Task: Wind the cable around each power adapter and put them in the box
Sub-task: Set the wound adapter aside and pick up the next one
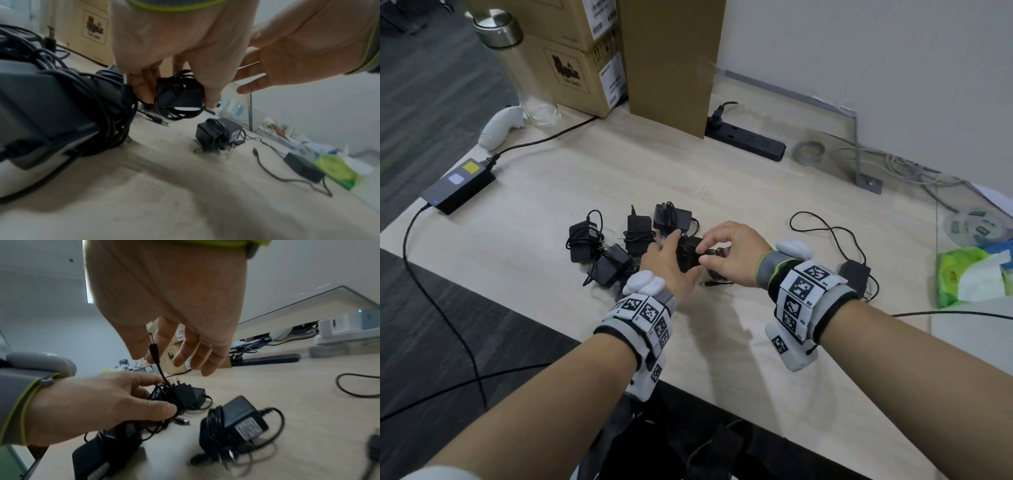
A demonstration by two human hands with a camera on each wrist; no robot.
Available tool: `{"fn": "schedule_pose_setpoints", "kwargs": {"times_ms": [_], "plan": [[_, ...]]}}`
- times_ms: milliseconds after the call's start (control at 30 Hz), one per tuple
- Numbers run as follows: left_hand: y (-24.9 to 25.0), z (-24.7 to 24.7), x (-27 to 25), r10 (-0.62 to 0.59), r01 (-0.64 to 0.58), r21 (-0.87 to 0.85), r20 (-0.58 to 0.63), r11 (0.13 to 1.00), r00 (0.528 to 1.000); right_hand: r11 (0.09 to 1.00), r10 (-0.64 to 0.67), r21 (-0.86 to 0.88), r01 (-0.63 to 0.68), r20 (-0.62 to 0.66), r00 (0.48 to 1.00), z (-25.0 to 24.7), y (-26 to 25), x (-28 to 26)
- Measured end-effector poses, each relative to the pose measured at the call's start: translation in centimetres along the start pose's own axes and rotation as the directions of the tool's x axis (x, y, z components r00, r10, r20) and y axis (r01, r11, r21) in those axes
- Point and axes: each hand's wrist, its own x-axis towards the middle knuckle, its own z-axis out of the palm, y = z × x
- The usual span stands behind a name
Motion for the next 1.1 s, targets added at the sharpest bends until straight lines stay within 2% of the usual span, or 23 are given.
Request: {"fn": "schedule_pose_setpoints", "kwargs": {"times_ms": [100, 200, 433, 567, 700, 800, 867, 967, 1033, 1100], "plan": [[0.3, 0.4, -0.3, 0.030, -0.029, 0.206, 0.001, 0.978, 1.000, 0.998, 0.050, -0.026, -0.050, 0.004, 0.999, 0.0, 1.2, -0.7], [-0.1, 0.9, -0.3, 0.060, -0.051, 0.320, -0.017, 0.946, 0.998, 0.997, 0.074, -0.006, -0.074, -0.012, 0.997, -0.2, 2.1, -1.3], [-1.0, 1.8, -0.6, 0.115, -0.100, 0.479, -0.001, 0.872, 0.993, 0.990, 0.141, 0.020, -0.140, -0.061, 0.988, -1.0, 4.0, -2.2], [-0.7, 1.6, -0.4, 0.066, -0.083, 0.517, 0.050, 0.852, 0.997, 0.980, 0.200, 0.023, -0.199, -0.136, 0.970, -2.0, 5.3, -2.6], [0.2, 0.9, -0.5, 0.045, -0.061, 0.499, 0.044, 0.865, 0.998, 0.962, 0.271, 0.028, -0.271, -0.217, 0.938, -3.3, 7.4, -2.9], [1.1, 0.4, -1.0, 0.121, -0.095, 0.401, -0.041, 0.911, 0.992, 0.947, 0.310, 0.010, -0.321, -0.289, 0.906, -4.6, 9.3, -3.1], [2.4, 0.6, -1.1, 0.220, -0.173, 0.307, -0.126, 0.936, 0.967, 0.924, 0.344, -0.027, -0.381, -0.373, 0.862, -6.0, 10.7, -3.5], [4.7, 1.2, -1.2, 0.357, -0.319, 0.194, -0.210, 0.928, 0.910, 0.843, 0.438, -0.072, -0.533, -0.485, 0.757, -7.8, 12.8, -4.3], [6.1, 2.1, -1.1, 0.388, -0.383, 0.065, -0.165, 0.922, 0.907, 0.793, 0.494, -0.065, -0.605, -0.514, 0.702, -8.4, 14.3, -4.7], [7.0, 3.0, -1.1, 0.411, -0.418, -0.051, -0.102, 0.907, 0.906, 0.759, 0.537, -0.054, -0.649, -0.512, 0.670, -8.6, 15.5, -5.0]]}}
